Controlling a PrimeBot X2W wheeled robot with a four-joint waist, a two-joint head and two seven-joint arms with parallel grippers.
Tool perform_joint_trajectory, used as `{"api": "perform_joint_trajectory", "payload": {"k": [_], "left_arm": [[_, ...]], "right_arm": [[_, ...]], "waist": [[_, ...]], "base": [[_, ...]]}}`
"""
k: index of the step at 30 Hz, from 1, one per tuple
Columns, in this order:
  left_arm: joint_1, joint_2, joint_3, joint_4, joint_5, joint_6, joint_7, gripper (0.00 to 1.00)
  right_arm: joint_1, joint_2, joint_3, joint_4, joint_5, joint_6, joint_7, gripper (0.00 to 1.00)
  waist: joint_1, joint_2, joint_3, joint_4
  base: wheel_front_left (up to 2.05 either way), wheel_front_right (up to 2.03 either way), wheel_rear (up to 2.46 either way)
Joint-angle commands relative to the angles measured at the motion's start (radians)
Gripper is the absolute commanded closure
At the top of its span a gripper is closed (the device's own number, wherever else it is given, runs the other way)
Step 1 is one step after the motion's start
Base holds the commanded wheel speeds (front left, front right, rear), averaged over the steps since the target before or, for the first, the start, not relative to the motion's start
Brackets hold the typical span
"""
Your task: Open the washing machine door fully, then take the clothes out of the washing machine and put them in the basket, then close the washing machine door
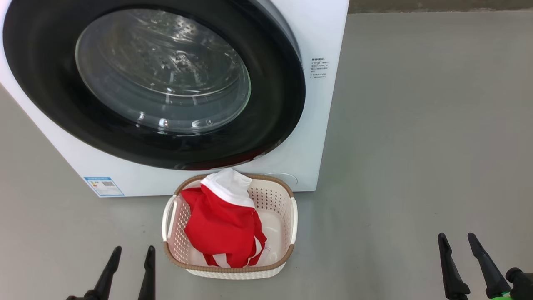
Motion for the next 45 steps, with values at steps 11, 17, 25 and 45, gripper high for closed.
{"api": "perform_joint_trajectory", "payload": {"k": [11, 17, 25, 45], "left_arm": [[-0.019, 0.01, 0.026, -0.025, -0.019, -0.005, -0.005, 0.0], [0.0, -0.001, -0.007, 0.008, -0.029, 0.0, 0.0, 1.0], [-0.005, -0.021, -0.011, 0.062, -0.083, 0.001, 0.014, 1.0], [-0.031, -0.015, -0.004, 0.065, -0.294, 0.0, 0.065, 1.0]], "right_arm": [[-0.019, -0.015, 0.013, -0.028, -0.009, -0.001, -0.004, 0.0], [-0.001, 0.003, 0.0, 0.001, 0.0, 0.0, 0.0, 1.0], [-0.008, 0.022, 0.01, 0.054, 0.048, 0.0, 0.017, 1.0], [-0.051, 0.023, 0.009, 0.06, 0.232, 0.0, 0.07, 1.0]], "waist": [[0.0001, 0.0, 0.001, 0.006], [0.0001, 0.0, 0.004, 0.008], [0.0015, 0.0, 0.001, 0.004], [0.0001, 0.0, -0.007, -0.012]], "base": [[0.0, 0.0, 0.0], [0.0, 0.0, 0.0], [0.0, 0.0, 0.0], [0.0, 0.0, 0.0]]}}
